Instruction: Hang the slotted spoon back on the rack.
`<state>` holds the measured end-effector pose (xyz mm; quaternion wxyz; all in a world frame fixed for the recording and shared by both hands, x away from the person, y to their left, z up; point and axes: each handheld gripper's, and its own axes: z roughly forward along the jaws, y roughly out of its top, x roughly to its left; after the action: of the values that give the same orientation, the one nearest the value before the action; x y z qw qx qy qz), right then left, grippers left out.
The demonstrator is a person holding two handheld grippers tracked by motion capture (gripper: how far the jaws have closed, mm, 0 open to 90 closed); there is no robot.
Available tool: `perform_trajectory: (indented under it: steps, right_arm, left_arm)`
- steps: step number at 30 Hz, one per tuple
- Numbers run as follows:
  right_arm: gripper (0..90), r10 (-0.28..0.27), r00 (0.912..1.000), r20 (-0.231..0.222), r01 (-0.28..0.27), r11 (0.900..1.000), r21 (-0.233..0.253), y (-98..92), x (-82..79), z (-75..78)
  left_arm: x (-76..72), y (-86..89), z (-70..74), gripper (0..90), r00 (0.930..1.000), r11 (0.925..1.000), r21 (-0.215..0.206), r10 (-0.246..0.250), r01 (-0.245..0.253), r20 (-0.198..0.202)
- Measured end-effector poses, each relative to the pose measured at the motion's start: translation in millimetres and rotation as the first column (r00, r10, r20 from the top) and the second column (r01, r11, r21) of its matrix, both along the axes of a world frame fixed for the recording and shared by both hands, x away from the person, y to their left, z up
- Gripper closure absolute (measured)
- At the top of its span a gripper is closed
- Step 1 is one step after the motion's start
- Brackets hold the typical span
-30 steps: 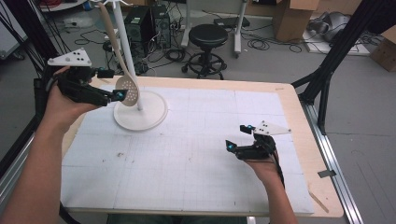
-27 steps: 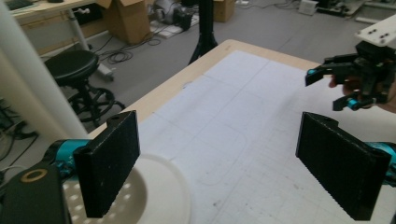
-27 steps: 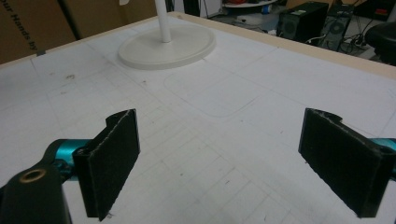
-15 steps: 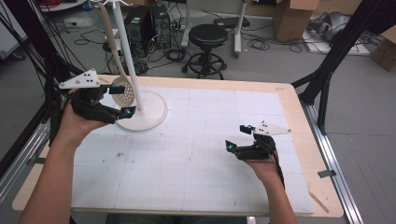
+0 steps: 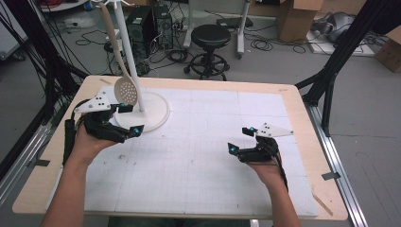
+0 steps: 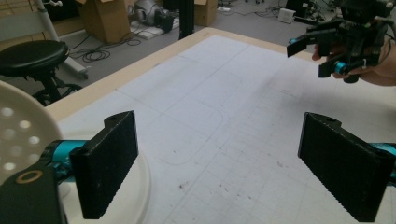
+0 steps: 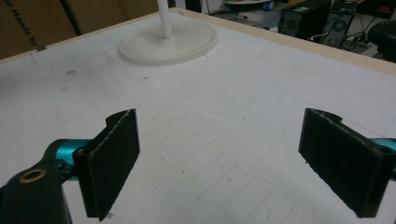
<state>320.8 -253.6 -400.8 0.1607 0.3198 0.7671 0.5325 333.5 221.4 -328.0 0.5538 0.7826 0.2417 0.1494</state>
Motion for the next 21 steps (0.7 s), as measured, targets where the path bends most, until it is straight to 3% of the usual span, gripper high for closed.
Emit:
perform_trajectory:
  steps: [21]
  right_arm:
    - [11.5,0.003,1.0,0.0,-0.003,1.0,-0.016,-1.0,0.2,-1.2]
  left_arm:
    - [-14.6,-4.5,-38.9,11.1,0.9987,0.9988,0.02,-0.045,0.046,-0.022]
